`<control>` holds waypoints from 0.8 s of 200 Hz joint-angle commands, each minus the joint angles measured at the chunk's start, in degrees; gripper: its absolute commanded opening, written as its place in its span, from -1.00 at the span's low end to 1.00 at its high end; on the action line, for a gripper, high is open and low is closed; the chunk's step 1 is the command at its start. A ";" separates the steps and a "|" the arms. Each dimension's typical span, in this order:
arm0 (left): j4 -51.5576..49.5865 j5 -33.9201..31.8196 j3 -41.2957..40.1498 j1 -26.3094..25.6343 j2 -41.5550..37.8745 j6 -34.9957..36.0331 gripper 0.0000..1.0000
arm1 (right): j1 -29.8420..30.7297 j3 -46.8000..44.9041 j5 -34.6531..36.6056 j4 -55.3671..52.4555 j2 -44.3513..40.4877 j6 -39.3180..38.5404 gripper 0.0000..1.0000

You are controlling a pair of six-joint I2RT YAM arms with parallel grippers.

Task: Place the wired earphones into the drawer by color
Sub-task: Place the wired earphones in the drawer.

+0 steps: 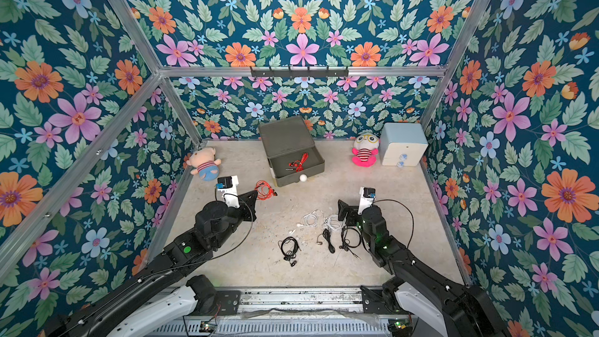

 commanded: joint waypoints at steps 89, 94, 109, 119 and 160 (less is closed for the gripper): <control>5.75 -3.20 20.98 1.29 19.12 17.76 -1.00 | 0.04 -0.82 1.61 1.55 -1.86 -0.32 0.98; 5.73 -3.11 21.74 1.58 20.15 18.12 -1.00 | 0.06 -0.94 1.71 1.55 -2.00 -0.34 0.98; 5.18 -1.99 24.24 2.76 23.12 18.91 -1.00 | 0.05 -1.07 2.08 1.55 -2.40 -0.32 0.98; 4.67 -0.99 25.78 3.89 25.18 18.95 -1.00 | 0.04 -1.18 2.16 1.63 -2.54 -0.32 0.98; 0.17 6.30 32.68 8.00 34.07 18.14 -1.00 | 0.02 -1.16 2.37 1.63 -2.88 -0.32 0.98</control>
